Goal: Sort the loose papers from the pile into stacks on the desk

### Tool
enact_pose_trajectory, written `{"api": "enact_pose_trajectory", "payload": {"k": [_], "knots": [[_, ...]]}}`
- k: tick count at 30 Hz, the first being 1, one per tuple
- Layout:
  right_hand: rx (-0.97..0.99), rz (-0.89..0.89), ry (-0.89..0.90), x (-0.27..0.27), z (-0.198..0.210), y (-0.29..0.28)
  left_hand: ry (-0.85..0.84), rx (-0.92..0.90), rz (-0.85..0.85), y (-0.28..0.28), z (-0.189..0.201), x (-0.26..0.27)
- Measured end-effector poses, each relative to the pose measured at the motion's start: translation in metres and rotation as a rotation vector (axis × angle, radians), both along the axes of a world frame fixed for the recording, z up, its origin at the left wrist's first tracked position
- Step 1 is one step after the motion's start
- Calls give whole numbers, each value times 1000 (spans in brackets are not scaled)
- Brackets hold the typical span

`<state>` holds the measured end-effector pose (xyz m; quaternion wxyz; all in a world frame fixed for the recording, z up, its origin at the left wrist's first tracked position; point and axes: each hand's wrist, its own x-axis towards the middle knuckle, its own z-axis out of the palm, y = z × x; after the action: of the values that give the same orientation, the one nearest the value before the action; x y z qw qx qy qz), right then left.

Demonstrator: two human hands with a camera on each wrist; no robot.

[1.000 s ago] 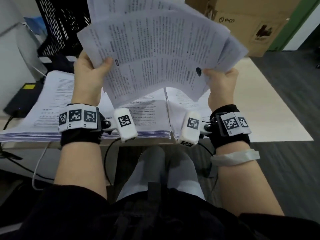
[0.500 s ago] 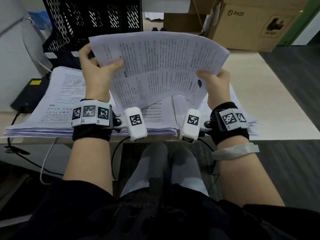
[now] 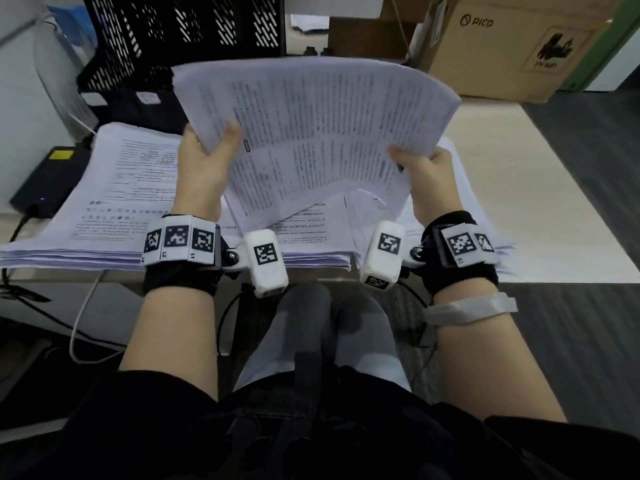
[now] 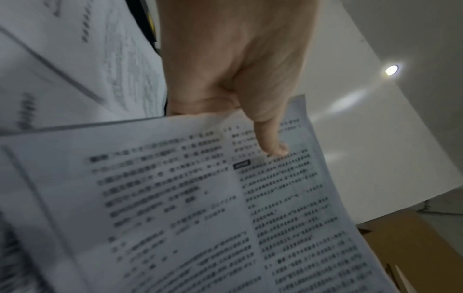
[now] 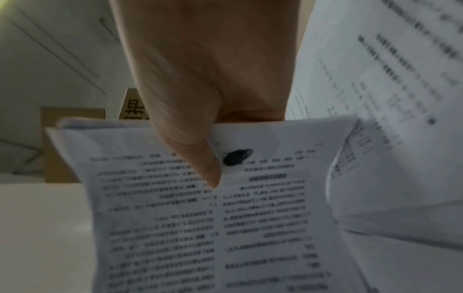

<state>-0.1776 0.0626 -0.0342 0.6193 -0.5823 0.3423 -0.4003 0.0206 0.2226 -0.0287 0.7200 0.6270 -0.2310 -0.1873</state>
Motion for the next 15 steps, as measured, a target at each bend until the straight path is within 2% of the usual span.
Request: {"api": "enact_pose_trajectory", "payload": {"k": [4, 9, 12, 15], "knots": [[27, 16, 71, 6, -7, 6, 23, 96, -61, 0, -16, 1], [48, -65, 19, 10, -2, 2, 1, 41, 6, -3, -10, 8], [73, -33, 72, 11, -11, 3, 50, 53, 35, -2, -15, 10], [96, -13, 114, 14, -19, 5, 163, 170, -33, -1, -25, 9]]}}
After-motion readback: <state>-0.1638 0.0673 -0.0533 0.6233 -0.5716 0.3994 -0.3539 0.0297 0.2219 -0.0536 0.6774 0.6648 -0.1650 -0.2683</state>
